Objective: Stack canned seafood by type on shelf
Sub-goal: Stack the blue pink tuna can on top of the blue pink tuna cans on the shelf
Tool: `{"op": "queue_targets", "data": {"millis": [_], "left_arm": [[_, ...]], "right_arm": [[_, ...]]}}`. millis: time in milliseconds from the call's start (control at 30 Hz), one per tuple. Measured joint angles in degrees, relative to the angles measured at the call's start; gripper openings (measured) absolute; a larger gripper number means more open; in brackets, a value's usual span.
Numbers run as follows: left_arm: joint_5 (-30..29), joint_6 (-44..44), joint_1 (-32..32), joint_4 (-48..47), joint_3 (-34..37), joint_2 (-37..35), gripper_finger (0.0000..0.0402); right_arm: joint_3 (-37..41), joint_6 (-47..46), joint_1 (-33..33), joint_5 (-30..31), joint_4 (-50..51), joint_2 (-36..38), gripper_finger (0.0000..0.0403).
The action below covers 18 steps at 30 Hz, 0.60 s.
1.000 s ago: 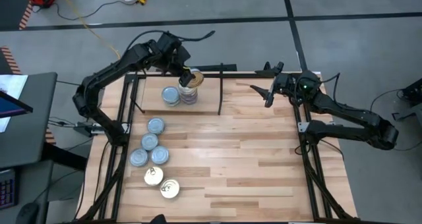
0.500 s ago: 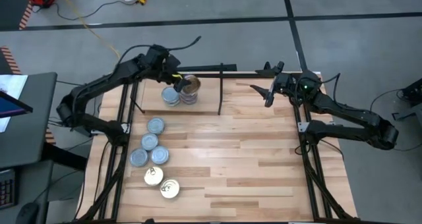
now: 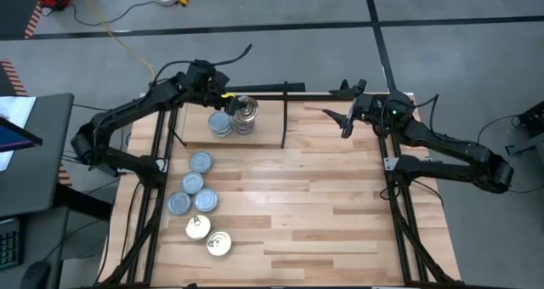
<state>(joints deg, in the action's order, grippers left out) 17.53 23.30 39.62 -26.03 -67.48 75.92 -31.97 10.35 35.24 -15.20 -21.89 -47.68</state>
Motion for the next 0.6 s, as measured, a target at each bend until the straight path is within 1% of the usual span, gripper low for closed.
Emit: {"op": "queue_targets", "data": {"millis": [167, 300, 367, 600], "left_arm": [[0.1, 1.2, 0.0, -0.2, 0.0, 0.0, 0.0197], [-1.8, 1.1, 0.0, -0.2, 0.0, 0.0, 0.0203], [-2.7, 1.0, 0.0, -0.1, 0.0, 0.0, 0.0213], [-2.5, 0.1, 0.0, 0.1, 0.0, 0.0, 0.0266]], "right_arm": [[0.0, 0.0, 0.0, 0.0, 0.0, 0.0, 0.0331], [0.0, 0.0, 0.0, 0.0, 0.0, 0.0, 0.0331], [0.0, 0.0, 0.0, 0.0, 0.0, 0.0, 0.0331], [0.0, 0.2, 0.0, 0.0, 0.0, 0.0, 0.0331]]}}
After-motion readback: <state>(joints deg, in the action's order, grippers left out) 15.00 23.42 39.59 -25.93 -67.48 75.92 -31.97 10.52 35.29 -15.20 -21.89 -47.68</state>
